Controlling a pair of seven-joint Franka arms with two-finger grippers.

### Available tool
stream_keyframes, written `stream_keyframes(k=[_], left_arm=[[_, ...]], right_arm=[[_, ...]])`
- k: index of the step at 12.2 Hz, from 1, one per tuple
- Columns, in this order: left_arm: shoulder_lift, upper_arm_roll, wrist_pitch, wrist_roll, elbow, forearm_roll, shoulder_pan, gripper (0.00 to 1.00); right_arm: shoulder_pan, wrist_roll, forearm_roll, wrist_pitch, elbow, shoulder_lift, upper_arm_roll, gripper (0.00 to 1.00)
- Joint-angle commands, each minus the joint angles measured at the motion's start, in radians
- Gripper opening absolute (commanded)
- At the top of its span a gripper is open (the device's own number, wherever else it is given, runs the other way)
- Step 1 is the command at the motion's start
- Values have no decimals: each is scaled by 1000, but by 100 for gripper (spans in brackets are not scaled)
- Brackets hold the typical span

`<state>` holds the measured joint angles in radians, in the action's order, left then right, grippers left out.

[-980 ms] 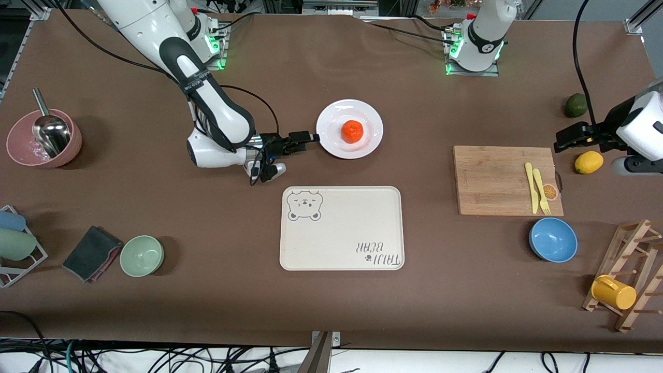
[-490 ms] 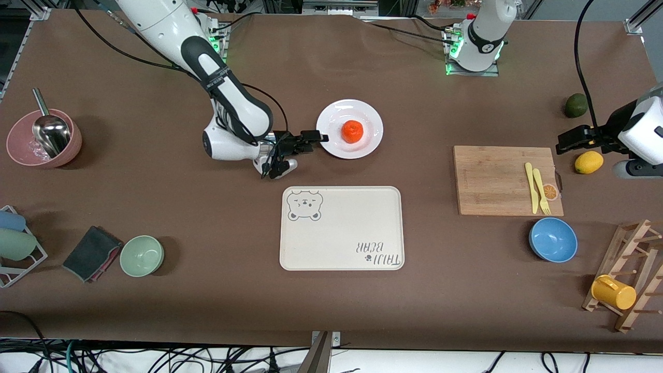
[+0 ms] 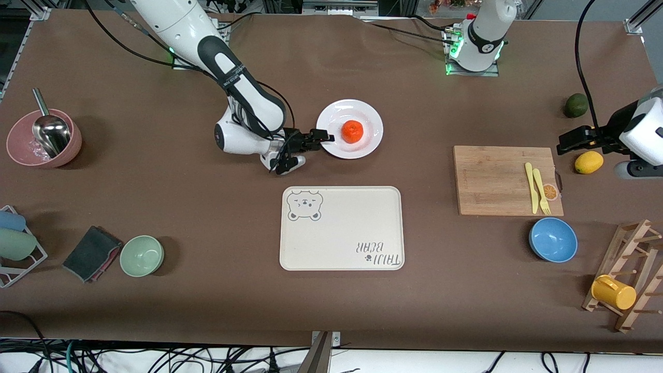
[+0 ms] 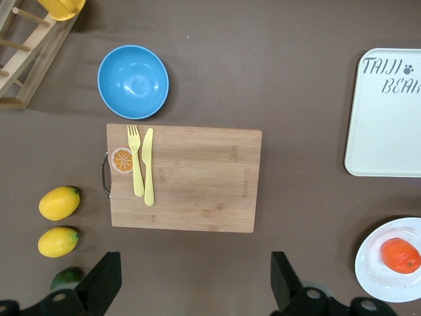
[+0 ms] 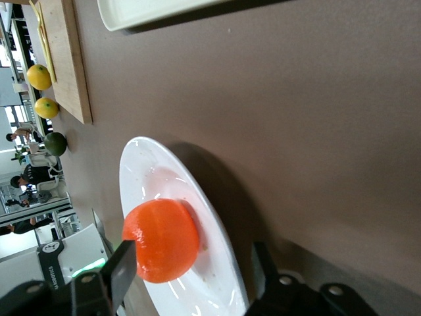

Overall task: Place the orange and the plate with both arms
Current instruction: 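Slide the plate with the right gripper onto the bear tray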

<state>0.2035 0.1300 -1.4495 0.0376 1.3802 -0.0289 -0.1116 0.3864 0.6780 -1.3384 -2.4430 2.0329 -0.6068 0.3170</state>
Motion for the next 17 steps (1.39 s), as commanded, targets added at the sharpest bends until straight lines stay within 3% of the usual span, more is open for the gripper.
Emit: stream_keyframes(k=[1,4,6,8,11,17], left_arm=[[-6,3,-14,-25,2,-31,7,100],[-4,0,-31,-25,0,-29,0,100],[-4,0,-32,-25,0,-31,0,100],[-4,0,-32,-25,0,-29,1,100],[-4,-1,-32,-24,0,-29,-2,100],[-4,-1,-32,-25,0,-29,0,100]], right_arm=[[5,96,-30,-28,7,-18,5,58],[5,115,-28,-28,3,-33,5,46],[5,141,-28,-25,3,-39,5,26],[3,163,-28,-24,3,-45,5,12],[3,166,-28,-22,3,-45,5,2],[0,181,-28,-17,-13,-33,4,0]])
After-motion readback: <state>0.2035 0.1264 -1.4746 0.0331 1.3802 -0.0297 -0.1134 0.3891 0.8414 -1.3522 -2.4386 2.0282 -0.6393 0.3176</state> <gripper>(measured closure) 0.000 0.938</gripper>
